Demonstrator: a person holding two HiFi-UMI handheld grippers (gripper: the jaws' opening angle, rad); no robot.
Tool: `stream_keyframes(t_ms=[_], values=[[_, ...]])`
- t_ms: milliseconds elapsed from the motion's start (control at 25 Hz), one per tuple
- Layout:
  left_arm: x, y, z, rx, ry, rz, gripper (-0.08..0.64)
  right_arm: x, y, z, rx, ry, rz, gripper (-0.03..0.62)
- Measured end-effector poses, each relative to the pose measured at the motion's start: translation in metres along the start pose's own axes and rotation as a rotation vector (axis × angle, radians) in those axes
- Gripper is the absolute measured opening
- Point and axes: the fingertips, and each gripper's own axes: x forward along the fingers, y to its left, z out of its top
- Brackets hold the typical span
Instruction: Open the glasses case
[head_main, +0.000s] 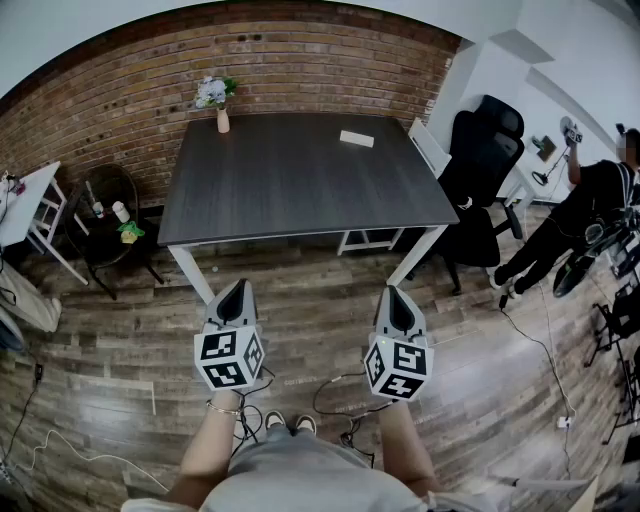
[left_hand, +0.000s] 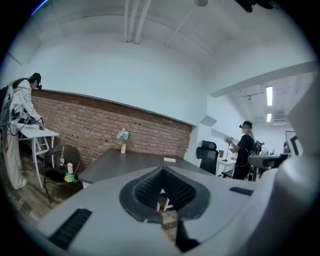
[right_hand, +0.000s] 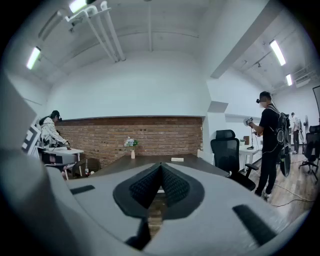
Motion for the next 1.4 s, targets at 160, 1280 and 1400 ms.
stream_keyframes(t_ms=[160,1280,1400], values=[[0.002,-0.008,0.0,0.008,-0.004,-0.005,0.002,0.0,-0.008,0.0,-0.001,-0.002,-0.003,0.0],[0.0,0.012,0.0,-0.015,-0.026,0.034,0.002,-0.005,-0.014,0.001,0.029,-0.028,-0.054,0.187],[0.006,0.018,0.002,-0.012,-0.028,0.024,0.002,-0.002,-0.013,0.0,0.035,-0.03,-0.072,0.186]])
